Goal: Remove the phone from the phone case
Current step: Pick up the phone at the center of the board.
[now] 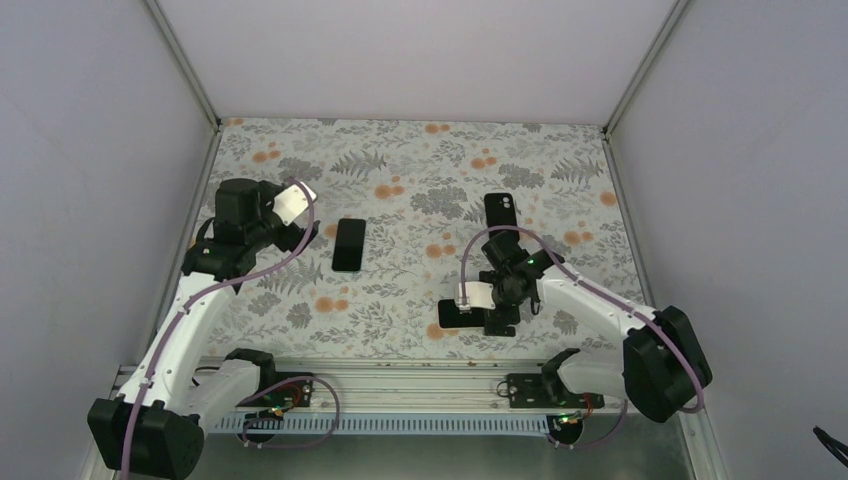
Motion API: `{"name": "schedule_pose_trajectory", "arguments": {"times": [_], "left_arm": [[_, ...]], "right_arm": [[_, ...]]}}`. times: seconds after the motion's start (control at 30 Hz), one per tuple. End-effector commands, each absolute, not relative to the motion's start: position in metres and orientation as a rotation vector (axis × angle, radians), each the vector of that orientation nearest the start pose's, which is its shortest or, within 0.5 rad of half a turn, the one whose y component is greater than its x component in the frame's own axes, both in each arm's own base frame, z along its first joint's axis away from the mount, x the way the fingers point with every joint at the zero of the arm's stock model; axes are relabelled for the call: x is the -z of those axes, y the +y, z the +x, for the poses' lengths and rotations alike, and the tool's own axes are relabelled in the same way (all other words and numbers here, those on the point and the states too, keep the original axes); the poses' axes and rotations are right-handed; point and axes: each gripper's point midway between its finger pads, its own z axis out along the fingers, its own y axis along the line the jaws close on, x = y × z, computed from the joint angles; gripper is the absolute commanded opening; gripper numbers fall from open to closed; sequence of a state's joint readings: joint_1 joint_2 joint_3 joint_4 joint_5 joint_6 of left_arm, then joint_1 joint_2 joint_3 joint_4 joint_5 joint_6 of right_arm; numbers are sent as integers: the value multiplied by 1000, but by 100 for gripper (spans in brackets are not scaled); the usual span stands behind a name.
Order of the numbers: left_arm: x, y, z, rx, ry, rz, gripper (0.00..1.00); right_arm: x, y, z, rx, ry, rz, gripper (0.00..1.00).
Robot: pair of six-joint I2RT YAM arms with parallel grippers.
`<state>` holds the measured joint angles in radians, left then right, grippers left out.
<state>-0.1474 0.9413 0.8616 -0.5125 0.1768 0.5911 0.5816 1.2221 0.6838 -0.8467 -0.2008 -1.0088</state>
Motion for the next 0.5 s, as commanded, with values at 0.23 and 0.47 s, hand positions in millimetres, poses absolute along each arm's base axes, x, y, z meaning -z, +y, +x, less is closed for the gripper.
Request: {"name": "schedule_pose_trajectory", "arguments": {"times": [0.23, 0.47], "left_arm": [[-232, -73, 308, -57, 1972, 863, 100], [-228, -74, 307, -48, 1973, 872, 100]], "right_arm": [[-27, 160, 172, -253, 1935, -2170, 100], [-19, 159, 176, -236, 1947, -2197, 100]]}}
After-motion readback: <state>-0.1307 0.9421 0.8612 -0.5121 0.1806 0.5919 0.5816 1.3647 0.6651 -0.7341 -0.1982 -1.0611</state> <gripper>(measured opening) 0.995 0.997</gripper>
